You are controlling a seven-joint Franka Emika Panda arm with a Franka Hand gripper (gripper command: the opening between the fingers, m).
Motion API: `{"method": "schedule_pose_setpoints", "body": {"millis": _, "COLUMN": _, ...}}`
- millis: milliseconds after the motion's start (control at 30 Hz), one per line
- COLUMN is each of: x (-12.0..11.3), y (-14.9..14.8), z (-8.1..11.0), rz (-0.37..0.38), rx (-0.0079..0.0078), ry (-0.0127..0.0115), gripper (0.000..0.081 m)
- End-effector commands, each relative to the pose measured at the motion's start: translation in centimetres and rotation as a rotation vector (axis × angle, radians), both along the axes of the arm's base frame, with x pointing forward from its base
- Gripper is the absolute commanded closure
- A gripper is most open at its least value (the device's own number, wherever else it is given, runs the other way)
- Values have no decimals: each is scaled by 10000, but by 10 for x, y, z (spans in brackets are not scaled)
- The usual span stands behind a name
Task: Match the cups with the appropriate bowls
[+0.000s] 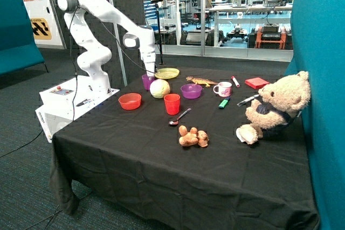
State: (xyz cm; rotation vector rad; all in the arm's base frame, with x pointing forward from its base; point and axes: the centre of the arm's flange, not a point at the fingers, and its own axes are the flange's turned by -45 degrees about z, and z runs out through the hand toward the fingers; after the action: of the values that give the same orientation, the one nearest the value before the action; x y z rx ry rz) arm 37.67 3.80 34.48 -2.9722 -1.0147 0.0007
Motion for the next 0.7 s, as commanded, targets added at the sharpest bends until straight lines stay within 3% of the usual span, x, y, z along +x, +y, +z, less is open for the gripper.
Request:
{"method": "schedule_pose_setpoints", "body": {"millis": 0, "x": 2, "y": -1, "z": -5, "rz": -110, "rx": -8, "ry": -8, "gripper": 461}}
{"method": "schedule_pose_setpoints", "body": {"millis": 567, "x": -2, "y": -1, "z": -17, "rz": -231, "rx": -8, "ry": -8, "gripper": 547}}
{"method": "schedule_pose_setpoints", "body": {"millis": 667, "x": -3, "y": 0, "z": -18, "rz": -286, "rx": -8, "ry": -7, "gripper": 705}}
